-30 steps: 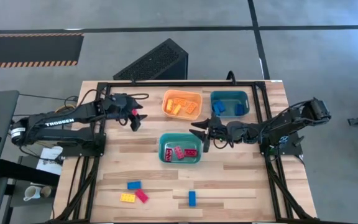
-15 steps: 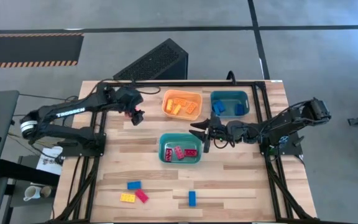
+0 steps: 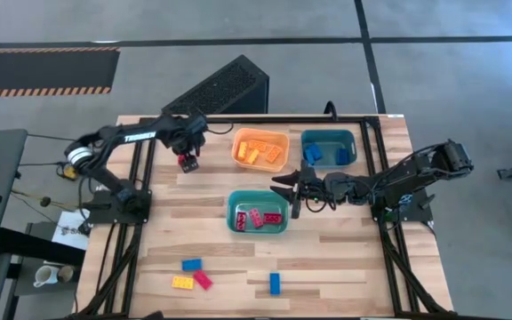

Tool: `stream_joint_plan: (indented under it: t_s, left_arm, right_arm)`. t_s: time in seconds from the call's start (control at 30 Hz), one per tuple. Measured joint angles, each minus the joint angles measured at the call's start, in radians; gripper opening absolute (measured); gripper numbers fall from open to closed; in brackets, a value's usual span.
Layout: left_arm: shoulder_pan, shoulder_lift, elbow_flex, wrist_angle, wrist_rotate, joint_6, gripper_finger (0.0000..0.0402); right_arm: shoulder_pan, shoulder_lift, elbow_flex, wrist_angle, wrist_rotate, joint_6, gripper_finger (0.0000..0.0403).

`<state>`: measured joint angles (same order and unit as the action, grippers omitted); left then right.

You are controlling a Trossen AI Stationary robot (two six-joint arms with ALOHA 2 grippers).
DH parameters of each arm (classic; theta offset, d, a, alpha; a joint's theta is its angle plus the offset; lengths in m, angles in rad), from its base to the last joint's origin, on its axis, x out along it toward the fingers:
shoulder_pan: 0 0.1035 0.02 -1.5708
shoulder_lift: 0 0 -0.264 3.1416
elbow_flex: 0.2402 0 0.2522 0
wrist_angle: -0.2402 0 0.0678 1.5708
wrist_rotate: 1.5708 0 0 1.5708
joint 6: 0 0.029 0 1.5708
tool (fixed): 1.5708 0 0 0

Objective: Sort & place blocks by color
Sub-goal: Put the red game piece into the green bin

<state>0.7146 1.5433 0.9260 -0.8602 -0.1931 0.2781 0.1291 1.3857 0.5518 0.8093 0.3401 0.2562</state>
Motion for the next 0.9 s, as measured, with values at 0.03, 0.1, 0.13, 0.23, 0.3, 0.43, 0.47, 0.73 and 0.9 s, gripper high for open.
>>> stream_joint_plan:
  t_s: [0.03,0.1,0.13,0.23,0.3,0.43,0.47,0.73,0.9]
  left_arm:
    - [0.009,0.013,0.0,0.0,-0.013,0.016,0.0277]
    - [0.024,0.032,0.0,0.001,-0.025,0.048,0.0277]
    - [0.029,0.038,0.0,0.0,-0.021,0.064,0.0277]
    - [0.036,0.042,0.0,0.002,0.0,0.103,0.0277]
    - [0.035,0.042,0.0,0.003,0.007,0.122,0.0277]
    - [0.036,0.042,0.0,0.003,0.053,0.137,0.0277]
    - [0.035,0.042,-0.001,0.004,0.055,0.136,0.0277]
    - [0.032,0.049,-0.063,0.054,0.054,0.128,0.0277]
    - [0.03,0.047,-0.116,0.172,0.036,0.076,0.0265]
  right_arm:
    - [0.0,0.0,0.0,0.0,0.0,0.0,0.0161]
    - [0.0,0.0,0.0,0.0,-0.001,0.0,0.016]
    - [0.0,0.0,0.0,0.0,-0.001,0.0,0.016]
    - [0.0,0.0,0.0,-0.002,-0.001,-0.001,0.016]
    - [-0.001,0.0,0.0,-0.002,-0.001,-0.001,0.016]
    - [-0.001,0.0,0.0,-0.005,-0.001,-0.003,0.0159]
    - [-0.001,0.0,0.0,-0.005,-0.001,-0.003,0.0159]
    - [-0.001,0.0,0.0,-0.005,-0.001,-0.003,0.0159]
    - [-0.001,0.0,0.0,0.001,0.0,-0.002,0.0159]
